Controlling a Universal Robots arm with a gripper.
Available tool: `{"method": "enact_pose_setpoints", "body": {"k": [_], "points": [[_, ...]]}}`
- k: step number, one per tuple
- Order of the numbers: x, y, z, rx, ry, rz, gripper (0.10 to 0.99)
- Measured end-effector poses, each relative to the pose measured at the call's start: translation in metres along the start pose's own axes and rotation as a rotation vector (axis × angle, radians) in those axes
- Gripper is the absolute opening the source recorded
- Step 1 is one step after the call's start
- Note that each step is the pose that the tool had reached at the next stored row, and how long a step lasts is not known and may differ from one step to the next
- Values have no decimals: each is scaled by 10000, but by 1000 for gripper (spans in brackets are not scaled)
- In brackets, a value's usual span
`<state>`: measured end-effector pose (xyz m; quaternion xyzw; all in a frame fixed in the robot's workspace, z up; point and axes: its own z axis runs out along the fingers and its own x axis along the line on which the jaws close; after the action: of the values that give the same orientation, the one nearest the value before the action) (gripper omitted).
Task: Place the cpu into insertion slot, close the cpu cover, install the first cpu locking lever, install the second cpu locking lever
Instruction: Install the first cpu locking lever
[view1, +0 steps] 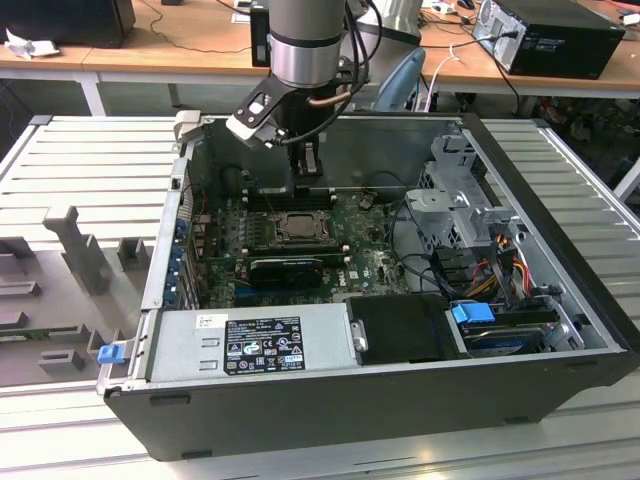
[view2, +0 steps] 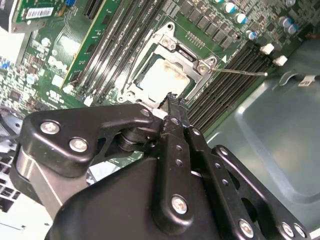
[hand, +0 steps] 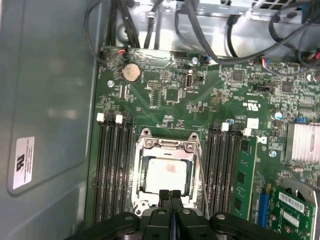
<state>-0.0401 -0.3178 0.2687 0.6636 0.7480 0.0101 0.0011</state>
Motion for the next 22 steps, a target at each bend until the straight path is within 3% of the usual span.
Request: {"method": "enact_pose_setpoints", "body": {"k": [3, 7, 22], "points": [[0, 0, 0, 6, 8, -514, 106], [0, 0, 0, 9, 13, -807, 106], [0, 0, 0, 16, 22, -1392, 106]]}}
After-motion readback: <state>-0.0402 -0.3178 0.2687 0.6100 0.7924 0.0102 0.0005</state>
